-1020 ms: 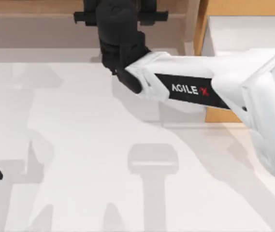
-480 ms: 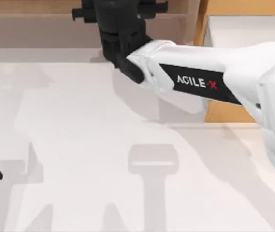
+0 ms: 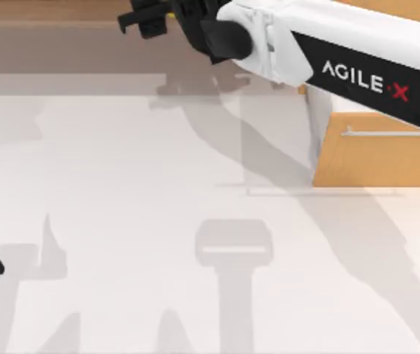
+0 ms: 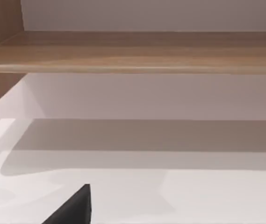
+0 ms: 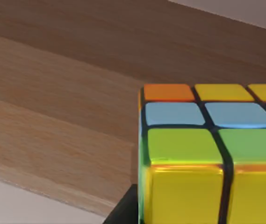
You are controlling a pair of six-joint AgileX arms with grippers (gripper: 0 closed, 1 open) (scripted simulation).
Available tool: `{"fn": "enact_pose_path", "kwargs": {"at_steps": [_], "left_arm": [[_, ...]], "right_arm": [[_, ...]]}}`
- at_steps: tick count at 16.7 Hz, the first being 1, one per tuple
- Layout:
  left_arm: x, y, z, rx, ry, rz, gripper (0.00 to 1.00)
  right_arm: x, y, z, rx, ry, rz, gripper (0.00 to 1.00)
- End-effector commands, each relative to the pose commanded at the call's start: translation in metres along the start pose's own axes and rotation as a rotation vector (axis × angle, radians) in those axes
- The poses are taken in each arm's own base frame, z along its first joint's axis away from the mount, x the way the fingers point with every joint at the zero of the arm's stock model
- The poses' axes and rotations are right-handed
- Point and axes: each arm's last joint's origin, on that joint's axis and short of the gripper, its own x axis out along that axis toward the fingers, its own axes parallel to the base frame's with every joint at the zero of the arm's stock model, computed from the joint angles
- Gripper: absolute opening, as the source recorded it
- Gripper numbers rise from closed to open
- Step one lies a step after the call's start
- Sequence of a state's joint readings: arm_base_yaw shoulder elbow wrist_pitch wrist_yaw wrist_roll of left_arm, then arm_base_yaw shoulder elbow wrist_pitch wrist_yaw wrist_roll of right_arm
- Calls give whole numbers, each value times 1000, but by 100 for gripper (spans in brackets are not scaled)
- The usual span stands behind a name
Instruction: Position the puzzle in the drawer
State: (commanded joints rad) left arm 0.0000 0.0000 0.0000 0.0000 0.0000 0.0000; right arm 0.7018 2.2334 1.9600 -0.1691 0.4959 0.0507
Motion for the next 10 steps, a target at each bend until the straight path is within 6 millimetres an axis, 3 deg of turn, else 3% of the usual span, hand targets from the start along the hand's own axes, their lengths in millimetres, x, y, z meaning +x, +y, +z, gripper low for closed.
{"fn": "enact_pose_path", "kwargs": {"at_steps": [5,10], "left_arm": [[0,0,0,0,0,0,100],[0,0,0,0,0,0,100]], "right_arm": [[-31,-48,12,-61,302,86,0],[-41,-120,9,-6,608,87,0]]}}
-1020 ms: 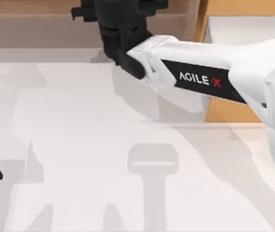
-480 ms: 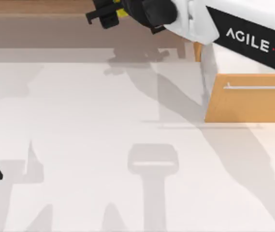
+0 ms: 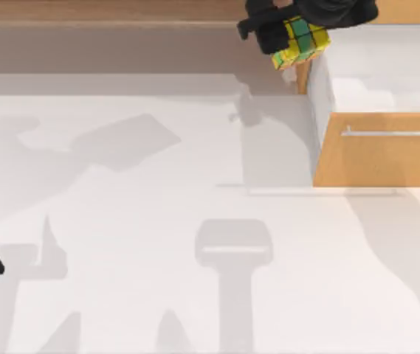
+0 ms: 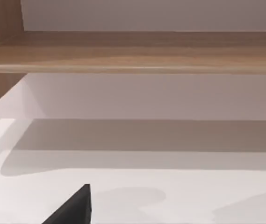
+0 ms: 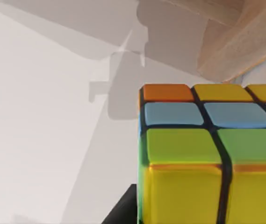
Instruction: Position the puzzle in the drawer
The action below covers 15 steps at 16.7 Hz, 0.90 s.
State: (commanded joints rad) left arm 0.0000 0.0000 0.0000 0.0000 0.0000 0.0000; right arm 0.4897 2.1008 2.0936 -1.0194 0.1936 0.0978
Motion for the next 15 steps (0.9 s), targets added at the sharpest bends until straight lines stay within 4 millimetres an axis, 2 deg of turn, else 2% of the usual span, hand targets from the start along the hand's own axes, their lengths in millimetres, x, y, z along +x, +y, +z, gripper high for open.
{"fn": "enact_pose_path", "kwargs": {"at_steps": [4,6,8,10,12,14,15], "left_arm": [[0,0,0,0,0,0,100],[0,0,0,0,0,0,100],[0,0,0,0,0,0,100],[0,0,0,0,0,0,100],[0,0,0,0,0,0,100],[0,0,0,0,0,0,100],[0,0,0,0,0,0,100]], "right_arm": [[17,-72,-8,143,202,-17,0],[38,-104,-16,218,300,-20,0],[65,-127,-27,279,396,-14,0],[93,-142,-38,323,482,-1,0],[116,-147,-48,345,544,14,0],[129,-147,-52,353,574,24,0],[129,-147,-52,353,574,24,0]]}}
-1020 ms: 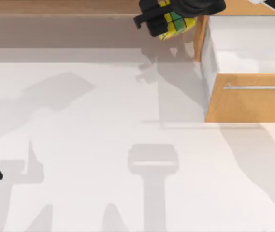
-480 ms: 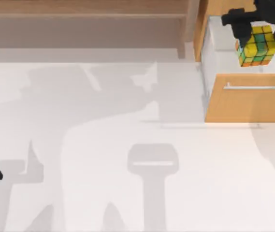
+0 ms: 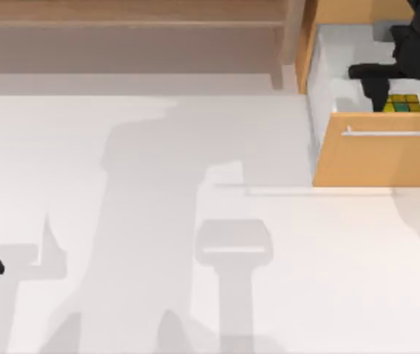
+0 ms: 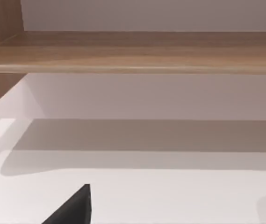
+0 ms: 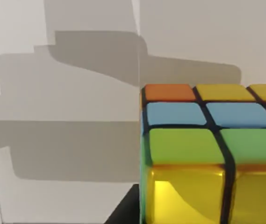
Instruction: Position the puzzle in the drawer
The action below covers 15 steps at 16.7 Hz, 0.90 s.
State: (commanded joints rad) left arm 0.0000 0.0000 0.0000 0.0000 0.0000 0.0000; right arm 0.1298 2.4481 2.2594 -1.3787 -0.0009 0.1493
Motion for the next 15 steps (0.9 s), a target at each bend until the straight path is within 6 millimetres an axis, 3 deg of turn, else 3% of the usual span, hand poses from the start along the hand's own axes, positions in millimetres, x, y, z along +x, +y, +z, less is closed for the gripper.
{"fn": "enact_pose_path", "kwargs": {"at_steps": [4,15], "left_arm": [[0,0,0,0,0,0,100],[0,0,0,0,0,0,100]], "right_arm": [[0,0,0,0,0,0,0],[0,0,0,0,0,0,83]]}}
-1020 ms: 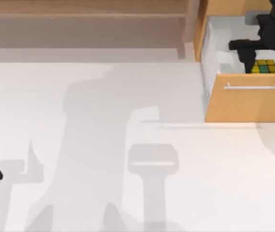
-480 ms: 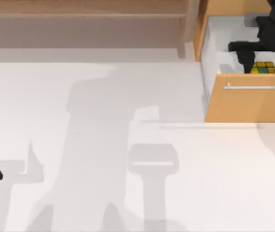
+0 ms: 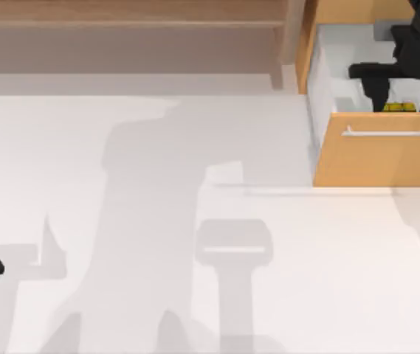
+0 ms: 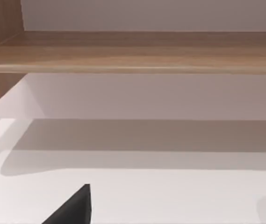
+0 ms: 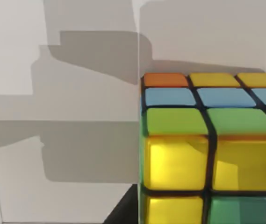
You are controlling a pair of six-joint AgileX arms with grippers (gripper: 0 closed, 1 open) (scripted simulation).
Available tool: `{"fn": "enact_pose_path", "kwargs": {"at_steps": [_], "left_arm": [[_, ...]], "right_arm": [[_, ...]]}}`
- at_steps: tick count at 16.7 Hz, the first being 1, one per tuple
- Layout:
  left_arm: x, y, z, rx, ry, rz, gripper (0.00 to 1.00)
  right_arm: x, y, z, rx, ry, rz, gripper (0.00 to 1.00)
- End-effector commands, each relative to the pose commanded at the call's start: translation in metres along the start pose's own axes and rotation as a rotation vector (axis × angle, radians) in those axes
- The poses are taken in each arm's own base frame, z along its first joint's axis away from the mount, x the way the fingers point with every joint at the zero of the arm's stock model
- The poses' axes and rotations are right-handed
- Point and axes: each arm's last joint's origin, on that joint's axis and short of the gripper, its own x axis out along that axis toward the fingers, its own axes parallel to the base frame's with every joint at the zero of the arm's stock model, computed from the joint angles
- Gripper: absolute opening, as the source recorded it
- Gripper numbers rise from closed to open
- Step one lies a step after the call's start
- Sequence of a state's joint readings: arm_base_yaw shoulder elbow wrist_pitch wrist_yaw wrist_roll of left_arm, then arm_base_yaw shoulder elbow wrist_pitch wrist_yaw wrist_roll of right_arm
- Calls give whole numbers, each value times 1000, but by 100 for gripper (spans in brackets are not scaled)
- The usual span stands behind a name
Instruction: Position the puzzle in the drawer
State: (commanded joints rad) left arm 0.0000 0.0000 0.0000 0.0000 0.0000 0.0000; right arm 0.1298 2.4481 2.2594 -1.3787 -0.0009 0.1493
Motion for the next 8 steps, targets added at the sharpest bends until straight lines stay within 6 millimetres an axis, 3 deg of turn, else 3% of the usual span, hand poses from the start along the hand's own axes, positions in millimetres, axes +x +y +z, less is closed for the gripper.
{"fn": "enact_pose_path", "kwargs": {"at_steps": [2,8], "left_arm": [[0,0,0,0,0,0,100],[0,0,0,0,0,0,100]], "right_arm": [[0,0,0,0,0,0,98],[0,0,0,0,0,0,100]]}}
